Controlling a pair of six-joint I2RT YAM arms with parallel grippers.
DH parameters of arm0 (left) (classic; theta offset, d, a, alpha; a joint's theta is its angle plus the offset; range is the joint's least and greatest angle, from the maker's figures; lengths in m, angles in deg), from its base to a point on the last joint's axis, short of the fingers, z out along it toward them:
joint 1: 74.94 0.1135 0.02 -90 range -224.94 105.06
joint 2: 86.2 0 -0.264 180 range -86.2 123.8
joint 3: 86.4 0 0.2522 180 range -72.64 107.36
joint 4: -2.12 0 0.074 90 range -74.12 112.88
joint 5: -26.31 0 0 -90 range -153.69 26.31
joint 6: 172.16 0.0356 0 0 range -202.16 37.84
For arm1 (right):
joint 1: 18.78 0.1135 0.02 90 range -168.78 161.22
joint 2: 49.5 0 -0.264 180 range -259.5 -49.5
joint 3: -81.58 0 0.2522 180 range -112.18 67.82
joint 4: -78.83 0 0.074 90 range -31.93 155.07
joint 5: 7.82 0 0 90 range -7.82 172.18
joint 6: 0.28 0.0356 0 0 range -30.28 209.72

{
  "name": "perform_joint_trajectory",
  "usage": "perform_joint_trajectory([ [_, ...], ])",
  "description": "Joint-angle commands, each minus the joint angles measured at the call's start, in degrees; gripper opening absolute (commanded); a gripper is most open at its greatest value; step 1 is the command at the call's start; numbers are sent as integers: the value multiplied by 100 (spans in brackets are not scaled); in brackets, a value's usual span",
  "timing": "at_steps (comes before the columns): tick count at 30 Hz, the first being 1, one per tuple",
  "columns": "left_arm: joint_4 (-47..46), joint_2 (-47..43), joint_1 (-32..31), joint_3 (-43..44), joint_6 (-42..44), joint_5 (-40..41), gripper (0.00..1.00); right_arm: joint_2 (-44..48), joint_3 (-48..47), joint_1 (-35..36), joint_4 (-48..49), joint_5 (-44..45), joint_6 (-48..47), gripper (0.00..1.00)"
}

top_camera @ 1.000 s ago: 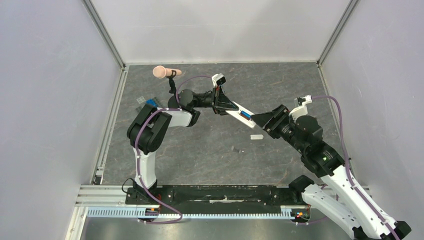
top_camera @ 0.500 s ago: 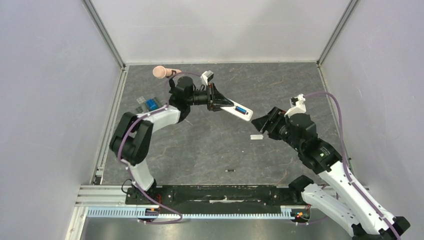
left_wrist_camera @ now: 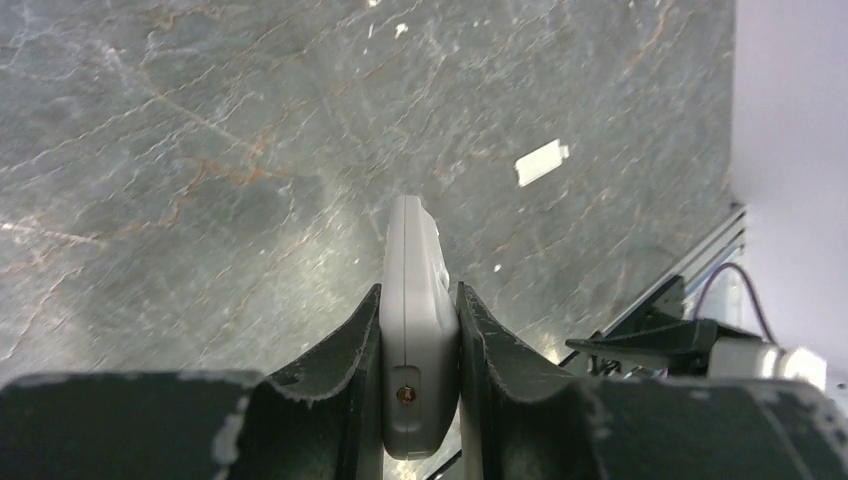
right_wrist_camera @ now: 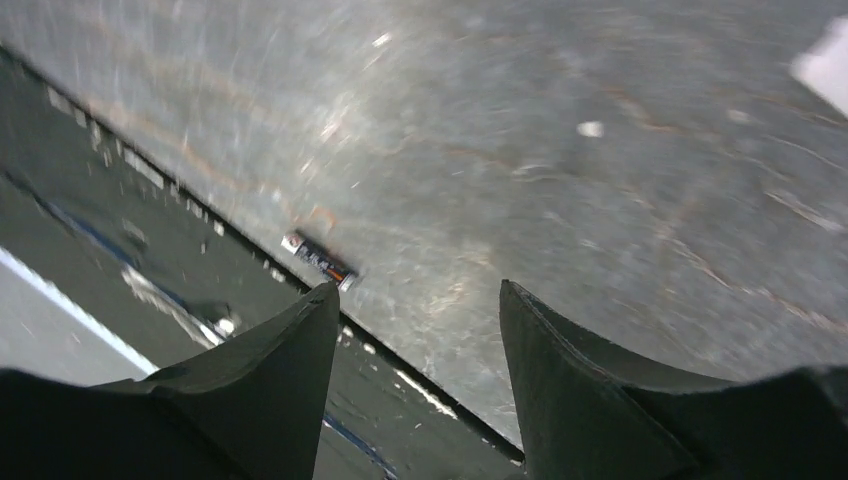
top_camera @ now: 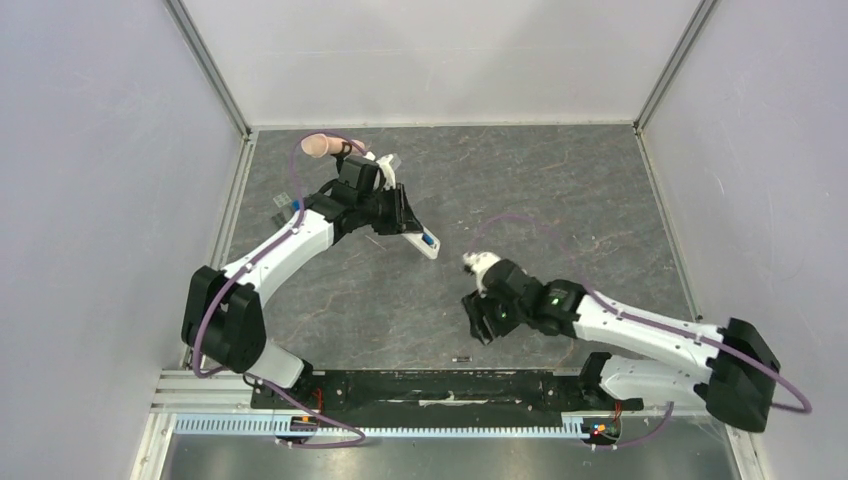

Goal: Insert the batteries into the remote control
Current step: Adjust the battery at the center of the board.

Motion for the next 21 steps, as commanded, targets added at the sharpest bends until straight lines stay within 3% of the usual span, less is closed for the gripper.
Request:
perform_joint_trajectory([
  [1,437,-444,-9,-74,826,98,2,-508,-123,1078,333,385,-877,63],
  [6,522,-658,-9,-201,1125,-105,2,-1170,-275,1852,521,524,-1348,62],
  [21,586,-802,-121,-204,1723,-793,2,-1812,-362,2468,1041,456,-1928,52],
])
